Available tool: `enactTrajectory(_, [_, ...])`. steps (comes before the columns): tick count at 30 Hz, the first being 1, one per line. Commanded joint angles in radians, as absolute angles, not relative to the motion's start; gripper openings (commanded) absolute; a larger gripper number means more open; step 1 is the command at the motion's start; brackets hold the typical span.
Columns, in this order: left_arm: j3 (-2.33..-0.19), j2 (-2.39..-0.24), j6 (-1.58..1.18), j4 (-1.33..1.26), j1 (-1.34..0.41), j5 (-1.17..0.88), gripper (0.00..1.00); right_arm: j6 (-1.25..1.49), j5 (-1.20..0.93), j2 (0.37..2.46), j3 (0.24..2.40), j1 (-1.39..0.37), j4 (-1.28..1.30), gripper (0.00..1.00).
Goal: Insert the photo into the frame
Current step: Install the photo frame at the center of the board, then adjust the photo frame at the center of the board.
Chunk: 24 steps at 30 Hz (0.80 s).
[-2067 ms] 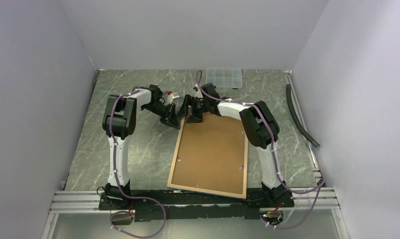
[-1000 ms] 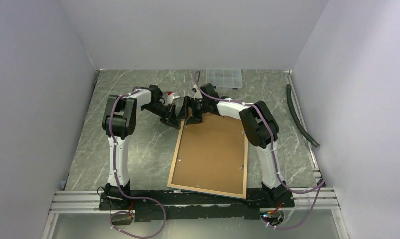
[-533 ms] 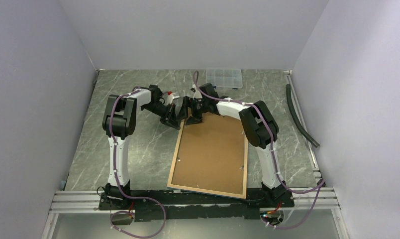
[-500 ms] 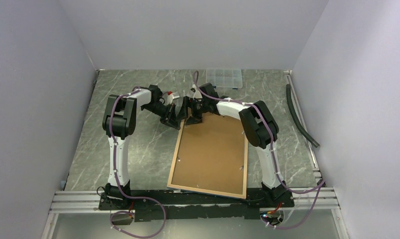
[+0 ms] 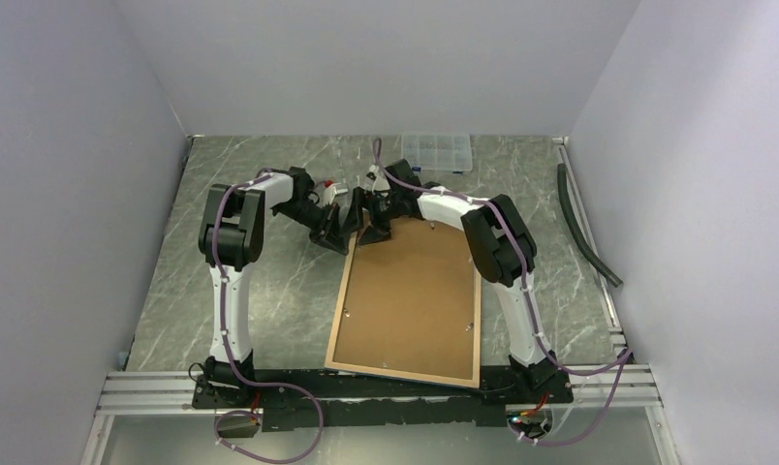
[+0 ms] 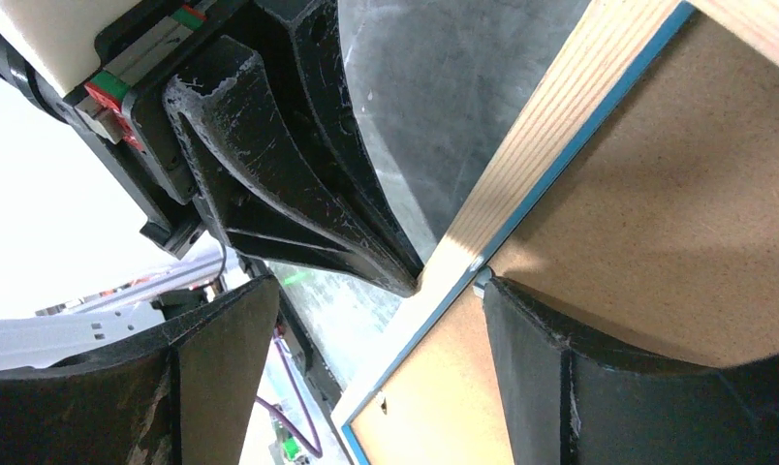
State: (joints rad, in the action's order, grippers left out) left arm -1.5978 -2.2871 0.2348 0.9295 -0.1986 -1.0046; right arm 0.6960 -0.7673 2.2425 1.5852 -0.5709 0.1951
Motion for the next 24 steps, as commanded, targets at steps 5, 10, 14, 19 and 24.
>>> enactTrajectory(5, [-1.587, -2.187, 0.433, 1.063, -0.102, -0.918, 0.17, 0.666, -0.625, 2.064, 1.598, -0.490, 0.274, 0.92])
enactTrajectory(10, [-1.485, -2.099, 0.550, 1.127, -0.099, -0.856, 0.22, 0.646, -0.402, 1.771, 1.338, -0.327, 0.312, 1.00])
enactTrajectory(14, [-1.365, -2.038, 0.595, 1.092, -0.133, -0.782, 0.23, 0.661, -0.256, 1.539, 1.080, -0.171, 0.319, 1.00])
enactTrajectory(19, [-1.229, -1.987, 0.607, 1.021, -0.212, -0.707, 0.22, 0.689, -0.192, 1.392, 0.855, -0.022, 0.281, 1.00])
enactTrajectory(24, [-1.178, -1.960, 0.629, 1.013, -0.232, -0.685, 0.19, 0.696, -0.264, 1.438, 0.806, -0.003, 0.222, 1.00])
